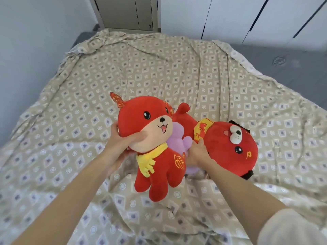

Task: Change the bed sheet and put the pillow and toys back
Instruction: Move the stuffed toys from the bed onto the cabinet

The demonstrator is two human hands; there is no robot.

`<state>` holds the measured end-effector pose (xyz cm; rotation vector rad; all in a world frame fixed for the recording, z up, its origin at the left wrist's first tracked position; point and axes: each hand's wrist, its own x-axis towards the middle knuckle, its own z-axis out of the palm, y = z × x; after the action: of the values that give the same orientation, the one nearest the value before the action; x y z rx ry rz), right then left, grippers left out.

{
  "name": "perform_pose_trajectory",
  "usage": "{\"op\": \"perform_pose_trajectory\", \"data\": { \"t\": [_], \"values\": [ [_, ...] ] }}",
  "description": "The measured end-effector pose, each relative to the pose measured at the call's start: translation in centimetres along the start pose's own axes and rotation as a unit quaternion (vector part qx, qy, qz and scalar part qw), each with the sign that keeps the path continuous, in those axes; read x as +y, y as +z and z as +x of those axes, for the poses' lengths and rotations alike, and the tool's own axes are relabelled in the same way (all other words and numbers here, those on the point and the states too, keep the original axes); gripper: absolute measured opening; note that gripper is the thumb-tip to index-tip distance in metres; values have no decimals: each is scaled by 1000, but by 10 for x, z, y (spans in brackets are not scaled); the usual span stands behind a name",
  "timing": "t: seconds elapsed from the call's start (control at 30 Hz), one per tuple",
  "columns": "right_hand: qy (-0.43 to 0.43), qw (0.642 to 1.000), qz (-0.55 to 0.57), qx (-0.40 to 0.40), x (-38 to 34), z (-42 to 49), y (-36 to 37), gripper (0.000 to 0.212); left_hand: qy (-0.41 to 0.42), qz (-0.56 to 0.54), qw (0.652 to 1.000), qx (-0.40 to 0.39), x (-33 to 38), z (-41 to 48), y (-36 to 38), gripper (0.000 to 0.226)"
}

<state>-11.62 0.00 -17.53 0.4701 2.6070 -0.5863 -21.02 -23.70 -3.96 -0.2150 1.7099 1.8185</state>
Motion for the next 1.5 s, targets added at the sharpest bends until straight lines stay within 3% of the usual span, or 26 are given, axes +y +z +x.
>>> {"op": "perform_pose_trajectory", "data": {
  "t": [0.03,0.17,0.27,0.43,0.7,0.83,0.97,1.07,1.23,1.37,1.5],
  "values": [
    [-18,999,-18,22,2,-1,1,32,-1,0,1000,1,0,-1,0,96],
    [-46,994,-71,70,1,-13,-16,42,1,10,1000,-9,5,-6,6,96],
    [-37,993,-7,112,4,-30,-48,46,4,10,1000,-4,15,-17,17,98],
    [16,982,79,169,15,-67,-102,44,13,3,1000,-27,33,-40,39,111],
    [110,947,150,261,30,-177,-165,49,38,-10,994,-98,64,-100,91,106],
    [170,933,132,289,33,-248,-185,65,40,-7,989,-142,72,-141,120,96],
    [210,905,50,366,43,-337,-197,57,46,4,976,-215,76,-191,150,88],
    [215,901,46,373,55,-390,-202,52,43,16,970,-239,72,-213,170,82],
    [319,883,79,333,93,-519,-191,57,20,55,944,-324,44,-276,235,76],
    [385,847,-41,365,116,-615,-168,57,18,79,920,-383,12,-326,291,71],
    [453,822,-60,341,144,-722,-135,56,8,83,883,-461,-32,-395,350,60]
  ]
}}
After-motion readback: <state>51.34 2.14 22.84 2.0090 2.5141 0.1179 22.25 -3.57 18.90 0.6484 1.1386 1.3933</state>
